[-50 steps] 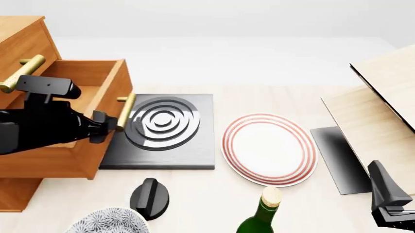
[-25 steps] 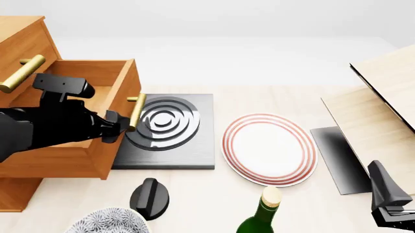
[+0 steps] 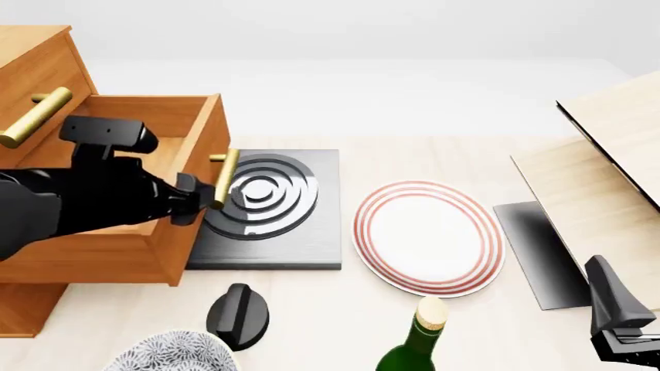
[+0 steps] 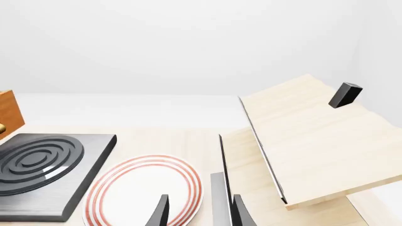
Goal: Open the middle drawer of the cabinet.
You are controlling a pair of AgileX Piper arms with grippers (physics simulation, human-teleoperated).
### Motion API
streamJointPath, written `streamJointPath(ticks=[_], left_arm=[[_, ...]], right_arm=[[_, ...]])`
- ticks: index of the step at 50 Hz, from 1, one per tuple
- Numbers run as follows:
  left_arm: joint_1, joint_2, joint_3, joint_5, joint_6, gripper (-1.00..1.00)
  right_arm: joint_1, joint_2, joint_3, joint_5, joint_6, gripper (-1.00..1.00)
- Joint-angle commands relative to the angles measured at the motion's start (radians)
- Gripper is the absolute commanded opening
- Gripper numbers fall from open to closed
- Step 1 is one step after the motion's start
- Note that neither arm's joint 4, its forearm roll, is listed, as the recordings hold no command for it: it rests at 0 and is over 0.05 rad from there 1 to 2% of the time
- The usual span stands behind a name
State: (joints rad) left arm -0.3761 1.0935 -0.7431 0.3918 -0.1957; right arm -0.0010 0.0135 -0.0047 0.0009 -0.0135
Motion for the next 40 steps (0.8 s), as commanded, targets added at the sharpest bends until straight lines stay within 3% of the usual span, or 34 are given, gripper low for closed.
streamJointPath(ticks=[1, 5, 40], left_arm=[[-0.096, -0.018, -0.03, -0.013, 0.034, 1.0], [-0.105, -0.023, -0.037, -0.013, 0.017, 1.0], [-0.088, -0.158, -0.11, 0.07, 0.084, 1.0]], right_arm=[[0.001, -0.003, 0.0, 0.0, 0.002, 1.0], [0.001, -0.003, 0.0, 0.0, 0.002, 1.0], [0.001, -0.003, 0.0, 0.0, 0.002, 1.0]])
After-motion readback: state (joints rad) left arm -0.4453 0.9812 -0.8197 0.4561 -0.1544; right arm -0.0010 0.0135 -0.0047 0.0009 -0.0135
